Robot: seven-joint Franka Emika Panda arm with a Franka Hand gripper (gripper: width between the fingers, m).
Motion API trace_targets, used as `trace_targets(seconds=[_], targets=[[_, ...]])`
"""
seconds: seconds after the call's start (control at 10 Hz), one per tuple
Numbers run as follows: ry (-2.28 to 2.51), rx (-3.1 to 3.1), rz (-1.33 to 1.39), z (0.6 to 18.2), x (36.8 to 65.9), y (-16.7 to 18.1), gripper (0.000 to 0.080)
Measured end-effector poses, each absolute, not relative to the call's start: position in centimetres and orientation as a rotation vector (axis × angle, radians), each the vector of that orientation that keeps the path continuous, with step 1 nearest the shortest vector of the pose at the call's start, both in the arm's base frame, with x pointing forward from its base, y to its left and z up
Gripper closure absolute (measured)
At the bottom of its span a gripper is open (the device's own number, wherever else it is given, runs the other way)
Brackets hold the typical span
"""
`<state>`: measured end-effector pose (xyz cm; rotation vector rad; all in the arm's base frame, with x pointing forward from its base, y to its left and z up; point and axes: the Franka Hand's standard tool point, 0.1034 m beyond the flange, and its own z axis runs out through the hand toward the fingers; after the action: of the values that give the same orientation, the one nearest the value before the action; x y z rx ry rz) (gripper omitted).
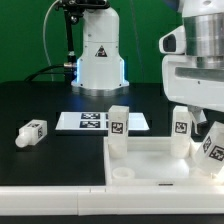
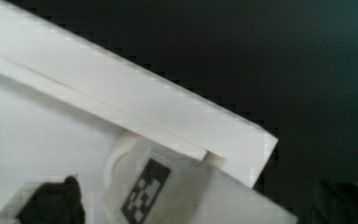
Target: Assemble square table
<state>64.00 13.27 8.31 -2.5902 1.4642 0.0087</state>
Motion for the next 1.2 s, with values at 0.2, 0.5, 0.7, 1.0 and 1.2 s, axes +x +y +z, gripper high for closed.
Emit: trace_targets(seconds=[0.2,0.5,0.7,1.0,1.2], targets=[[1.197,-2.734,-0.015,8.3,64.0,13.2,0.0152],[0.472,-3.005,-0.020,7.7,63.9,12.5,0.0150],[0.499,-2.998,-0.027,7.7,64.1,11.9,0.0237],[0.669,-2.970,-0.015,7.5,64.0,11.4,0.0511],[0.942,-2.892,-0.019,7.6,64.1,11.4,0.0511]])
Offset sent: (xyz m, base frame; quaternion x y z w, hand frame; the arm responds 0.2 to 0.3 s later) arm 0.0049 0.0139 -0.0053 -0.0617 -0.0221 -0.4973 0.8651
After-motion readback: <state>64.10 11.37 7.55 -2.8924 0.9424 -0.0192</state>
